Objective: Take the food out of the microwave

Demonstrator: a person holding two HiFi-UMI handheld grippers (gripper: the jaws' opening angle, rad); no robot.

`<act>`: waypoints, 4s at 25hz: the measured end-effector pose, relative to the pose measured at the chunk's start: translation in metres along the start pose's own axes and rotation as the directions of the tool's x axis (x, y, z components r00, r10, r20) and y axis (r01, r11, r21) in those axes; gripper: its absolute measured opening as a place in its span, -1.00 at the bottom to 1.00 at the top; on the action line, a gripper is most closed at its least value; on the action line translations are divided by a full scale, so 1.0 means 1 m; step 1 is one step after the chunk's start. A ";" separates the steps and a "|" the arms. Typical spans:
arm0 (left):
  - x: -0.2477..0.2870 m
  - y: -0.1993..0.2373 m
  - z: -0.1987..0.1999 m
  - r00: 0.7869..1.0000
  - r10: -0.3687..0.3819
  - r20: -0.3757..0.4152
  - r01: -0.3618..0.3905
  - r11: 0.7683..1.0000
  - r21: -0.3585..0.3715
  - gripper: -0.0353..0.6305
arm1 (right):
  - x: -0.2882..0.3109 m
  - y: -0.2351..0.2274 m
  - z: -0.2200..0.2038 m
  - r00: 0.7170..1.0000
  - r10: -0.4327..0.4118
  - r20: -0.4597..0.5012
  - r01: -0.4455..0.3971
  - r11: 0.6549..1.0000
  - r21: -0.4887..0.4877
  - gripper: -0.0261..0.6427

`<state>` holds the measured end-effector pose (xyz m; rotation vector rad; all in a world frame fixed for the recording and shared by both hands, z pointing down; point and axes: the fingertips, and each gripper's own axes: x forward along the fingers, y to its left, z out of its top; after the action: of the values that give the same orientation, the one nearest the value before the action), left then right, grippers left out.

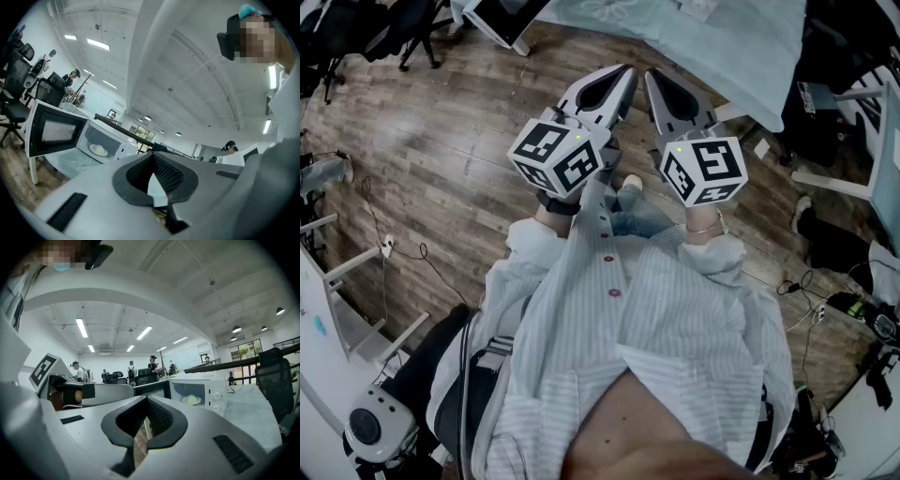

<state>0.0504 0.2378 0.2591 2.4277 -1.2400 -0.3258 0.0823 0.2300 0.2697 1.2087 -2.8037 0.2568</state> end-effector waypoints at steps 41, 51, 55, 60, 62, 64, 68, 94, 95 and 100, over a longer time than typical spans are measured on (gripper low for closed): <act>0.063 0.075 0.033 0.999 0.046 0.006 -0.046 0.998 0.031 -0.87 | 0.098 -0.041 0.016 0.998 0.067 0.018 -0.068 0.995 0.067 -0.83; 0.083 0.157 0.073 1.000 0.017 -0.015 -0.017 0.999 0.032 -0.87 | 0.186 -0.041 0.031 0.999 0.028 0.022 -0.030 0.997 0.076 -0.83; 0.091 0.181 0.078 1.000 -0.002 -0.031 0.003 1.000 0.028 -0.87 | 0.208 -0.048 0.031 1.000 -0.008 0.029 0.006 0.997 0.083 -0.83; 0.091 0.213 0.086 0.998 -0.031 -0.056 0.032 0.999 0.026 -0.87 | 0.242 -0.051 0.028 0.998 -0.061 0.034 0.057 0.993 0.108 -0.83; 0.088 0.221 0.089 0.997 -0.044 -0.064 0.045 0.999 0.025 -0.87 | 0.250 -0.048 0.028 0.996 -0.081 0.035 0.077 0.991 0.111 -0.83; 0.086 0.229 0.090 0.996 -0.052 -0.072 0.054 0.998 0.019 -0.87 | 0.256 -0.045 0.027 0.995 -0.098 0.031 0.094 0.989 0.116 -0.83; 0.084 0.240 0.089 0.994 -0.065 -0.085 0.066 0.998 0.000 -0.87 | 0.265 -0.044 0.020 0.993 -0.121 0.013 0.118 0.985 0.129 -0.83; 0.251 0.290 0.097 0.980 -0.137 -0.146 0.131 0.990 -0.048 -0.87 | 0.335 -0.197 0.034 0.976 -0.214 -0.044 0.219 0.962 0.161 -0.83; 0.259 0.289 0.097 0.979 -0.139 -0.147 0.134 0.990 -0.047 -0.87 | 0.336 -0.204 0.035 0.975 -0.218 -0.043 0.222 0.961 0.165 -0.83; 0.291 0.285 0.100 0.978 -0.149 -0.146 0.145 0.989 -0.039 -0.87 | 0.335 -0.234 0.041 0.973 -0.228 -0.035 0.231 0.959 0.164 -0.83</act>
<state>-0.0243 -0.1738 0.2888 2.4755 -0.9895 -0.1980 0.0225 -0.1756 0.3037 1.5453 -2.6392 0.4895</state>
